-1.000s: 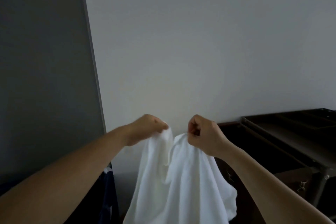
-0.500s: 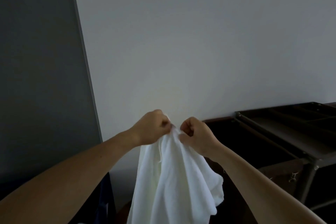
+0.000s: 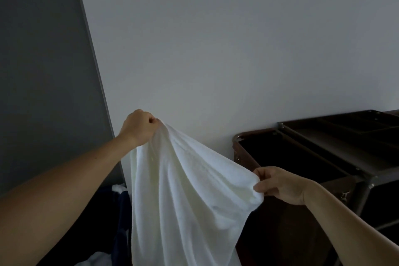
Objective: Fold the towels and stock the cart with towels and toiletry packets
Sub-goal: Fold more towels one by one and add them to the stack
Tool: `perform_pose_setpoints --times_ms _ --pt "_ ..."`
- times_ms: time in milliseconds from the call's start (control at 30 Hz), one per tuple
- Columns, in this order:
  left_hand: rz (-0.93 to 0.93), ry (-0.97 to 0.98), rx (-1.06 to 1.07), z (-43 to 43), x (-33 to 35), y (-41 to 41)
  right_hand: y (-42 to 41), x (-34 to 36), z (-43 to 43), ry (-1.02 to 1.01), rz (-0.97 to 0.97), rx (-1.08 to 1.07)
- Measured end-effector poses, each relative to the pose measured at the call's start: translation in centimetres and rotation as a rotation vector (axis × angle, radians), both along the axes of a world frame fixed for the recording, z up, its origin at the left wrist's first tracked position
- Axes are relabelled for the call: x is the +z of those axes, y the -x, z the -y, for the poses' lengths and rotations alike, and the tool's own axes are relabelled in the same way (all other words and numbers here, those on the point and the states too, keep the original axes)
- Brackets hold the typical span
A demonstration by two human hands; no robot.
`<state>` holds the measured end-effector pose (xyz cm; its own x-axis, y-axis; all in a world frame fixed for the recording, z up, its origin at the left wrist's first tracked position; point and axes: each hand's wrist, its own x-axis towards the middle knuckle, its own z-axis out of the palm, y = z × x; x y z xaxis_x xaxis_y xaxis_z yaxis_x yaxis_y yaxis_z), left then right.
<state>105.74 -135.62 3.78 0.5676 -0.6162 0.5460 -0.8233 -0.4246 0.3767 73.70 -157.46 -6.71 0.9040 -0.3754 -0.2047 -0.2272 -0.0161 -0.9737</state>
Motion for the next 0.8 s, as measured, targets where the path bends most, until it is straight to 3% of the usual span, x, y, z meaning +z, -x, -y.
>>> perform_pose_setpoints --times_ms 200,267,333,467,667,800 --pt "0.002 -0.025 0.037 0.2 -1.2 0.1 -1.2 -1.6 0.4 0.479 -0.134 -0.561" --pt "0.006 -0.023 0.055 0.1 -1.2 -0.1 -1.1 -1.7 0.7 0.482 -0.172 -0.626" --pt "0.008 -0.031 0.069 0.1 -1.0 -0.2 -0.5 -1.6 0.7 0.329 -0.224 -0.585" --pt "0.002 -0.059 0.108 0.1 -1.1 -0.5 1.5 -0.4 -0.2 0.098 -0.170 -0.241" --pt "-0.031 -0.095 0.145 0.0 -1.8 -1.4 2.3 1.8 -2.4 0.578 -0.024 -0.137" --pt "-0.040 -0.105 0.159 -0.2 -1.6 -1.6 2.4 2.1 -3.6 0.738 -0.011 -0.038"
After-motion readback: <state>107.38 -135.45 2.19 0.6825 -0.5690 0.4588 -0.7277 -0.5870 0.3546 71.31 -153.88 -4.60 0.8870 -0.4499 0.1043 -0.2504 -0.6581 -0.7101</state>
